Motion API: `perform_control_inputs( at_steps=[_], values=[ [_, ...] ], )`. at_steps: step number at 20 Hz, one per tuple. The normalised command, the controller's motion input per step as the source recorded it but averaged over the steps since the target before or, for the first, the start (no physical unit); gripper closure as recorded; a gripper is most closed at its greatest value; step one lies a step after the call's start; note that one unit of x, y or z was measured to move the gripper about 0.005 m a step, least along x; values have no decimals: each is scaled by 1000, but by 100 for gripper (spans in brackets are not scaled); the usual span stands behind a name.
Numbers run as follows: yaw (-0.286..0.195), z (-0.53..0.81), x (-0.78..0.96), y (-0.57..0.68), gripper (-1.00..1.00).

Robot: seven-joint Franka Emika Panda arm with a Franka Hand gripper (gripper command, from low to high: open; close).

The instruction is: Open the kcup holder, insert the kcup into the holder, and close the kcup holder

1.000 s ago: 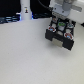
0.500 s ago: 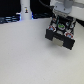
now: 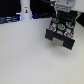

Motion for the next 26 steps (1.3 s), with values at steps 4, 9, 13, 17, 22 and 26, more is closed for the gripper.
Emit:
perform_control_inputs(
  at_steps=[4,9,13,17,22,26],
  values=[
    [6,299,665,-459,-100],
    [3,185,750,-395,-100],
    [16,32,730,-293,-100],
    [31,-76,684,-259,-100],
    [28,-207,564,-151,-100],
    [123,-281,278,-9,-100]
  ],
)
